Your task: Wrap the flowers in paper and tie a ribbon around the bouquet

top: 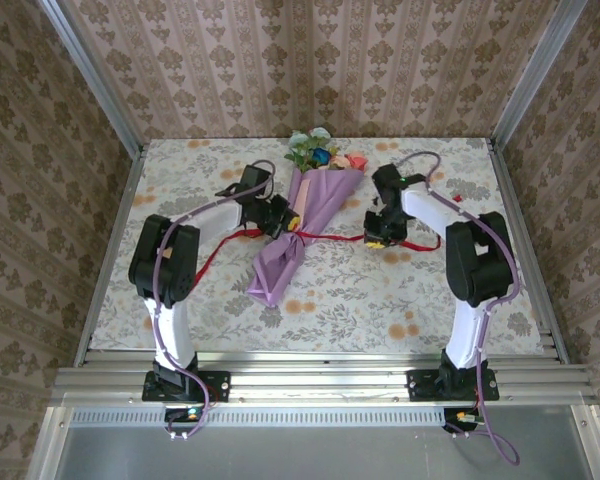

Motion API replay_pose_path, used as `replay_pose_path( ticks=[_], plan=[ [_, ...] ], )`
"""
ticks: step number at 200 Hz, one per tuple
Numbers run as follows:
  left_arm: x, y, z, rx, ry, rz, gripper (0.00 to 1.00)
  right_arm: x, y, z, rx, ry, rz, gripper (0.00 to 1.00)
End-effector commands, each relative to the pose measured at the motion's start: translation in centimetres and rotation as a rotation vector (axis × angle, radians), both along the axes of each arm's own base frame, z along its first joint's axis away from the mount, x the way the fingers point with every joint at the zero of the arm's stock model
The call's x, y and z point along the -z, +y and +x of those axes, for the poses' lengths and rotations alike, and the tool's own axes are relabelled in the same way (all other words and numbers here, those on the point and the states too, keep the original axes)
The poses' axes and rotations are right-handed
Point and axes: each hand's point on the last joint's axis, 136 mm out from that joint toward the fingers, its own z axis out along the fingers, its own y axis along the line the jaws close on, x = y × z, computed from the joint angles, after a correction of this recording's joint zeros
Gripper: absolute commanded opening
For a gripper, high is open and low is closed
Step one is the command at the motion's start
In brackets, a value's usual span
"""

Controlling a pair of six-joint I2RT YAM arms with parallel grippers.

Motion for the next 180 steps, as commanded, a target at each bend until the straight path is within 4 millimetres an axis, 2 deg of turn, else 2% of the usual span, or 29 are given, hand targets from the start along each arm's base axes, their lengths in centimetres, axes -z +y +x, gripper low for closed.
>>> replay_pose_path(
  ticks=[1, 13, 30, 53, 71, 111, 154, 180],
  plan=[
    [-2.4, -1.9, -1.1, 0.011, -0.031, -0.062, 0.00, -0.8, 2.3, -0.1, 0.434, 0.105, 0.306, 0.37],
    [-2.9, -2.1, -1.4, 0.004, -0.035, -0.070, 0.00, -1.3, 3.5, 0.6, 0.587, 0.104, 0.397, 0.46],
    [-3.0, -2.4, -1.9, -0.005, -0.028, -0.091, 0.00, -1.7, 4.9, 1.2, 0.765, 0.129, 0.464, 0.50],
    [-3.0, -3.2, -2.6, -0.004, -0.013, -0.132, 0.00, -1.0, 7.0, 1.2, 0.962, 0.236, 0.493, 0.49],
    [-3.1, -3.9, -3.1, -0.005, -0.011, -0.149, 0.00, 0.2, 7.8, 0.7, 1.023, 0.362, 0.447, 0.43],
    [-3.6, -5.1, -3.5, 0.003, -0.018, -0.172, 0.00, 2.3, 6.6, 1.1, 1.195, 0.361, 0.439, 0.46],
    [-3.6, -5.8, -4.1, 0.017, -0.008, -0.184, 0.00, 3.3, 7.3, 2.3, 1.228, 0.395, 0.464, 0.46],
    [-3.9, -6.0, -4.2, 0.017, -0.011, -0.191, 0.00, 3.7, 7.2, 1.8, 1.248, 0.411, 0.421, 0.45]
  ],
)
